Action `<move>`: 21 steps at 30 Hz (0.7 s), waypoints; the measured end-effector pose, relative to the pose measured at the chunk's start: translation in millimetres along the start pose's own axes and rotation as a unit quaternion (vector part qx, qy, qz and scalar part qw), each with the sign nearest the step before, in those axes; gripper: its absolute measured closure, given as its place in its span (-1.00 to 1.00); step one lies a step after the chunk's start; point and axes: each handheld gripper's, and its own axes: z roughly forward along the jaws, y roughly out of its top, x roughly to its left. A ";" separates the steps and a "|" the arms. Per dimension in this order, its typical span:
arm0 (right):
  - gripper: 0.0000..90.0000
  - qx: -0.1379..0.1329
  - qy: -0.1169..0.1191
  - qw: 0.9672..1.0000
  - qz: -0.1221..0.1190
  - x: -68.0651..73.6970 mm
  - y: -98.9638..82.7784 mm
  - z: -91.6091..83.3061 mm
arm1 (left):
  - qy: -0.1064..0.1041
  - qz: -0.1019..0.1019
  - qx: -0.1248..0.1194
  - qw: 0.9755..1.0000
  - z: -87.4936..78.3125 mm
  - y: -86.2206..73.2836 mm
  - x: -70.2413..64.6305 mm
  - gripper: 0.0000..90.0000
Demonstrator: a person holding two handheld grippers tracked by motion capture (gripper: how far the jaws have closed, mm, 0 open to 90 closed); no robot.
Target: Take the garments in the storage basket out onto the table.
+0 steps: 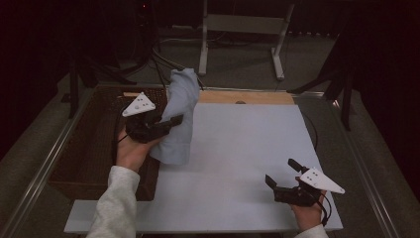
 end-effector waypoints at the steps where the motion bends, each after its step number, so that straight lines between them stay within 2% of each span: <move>1: -0.97 0.000 0.000 1.000 0.000 0.0 0.0 0.0 | -0.001 -0.001 0.000 1.000 0.7 -0.1 -0.3 0.57; 21: -0.97 0.001 0.000 1.000 0.003 0.0 0.0 -0.2 | -0.012 -0.001 0.008 1.000 16.0 -2.7 -7.6 0.57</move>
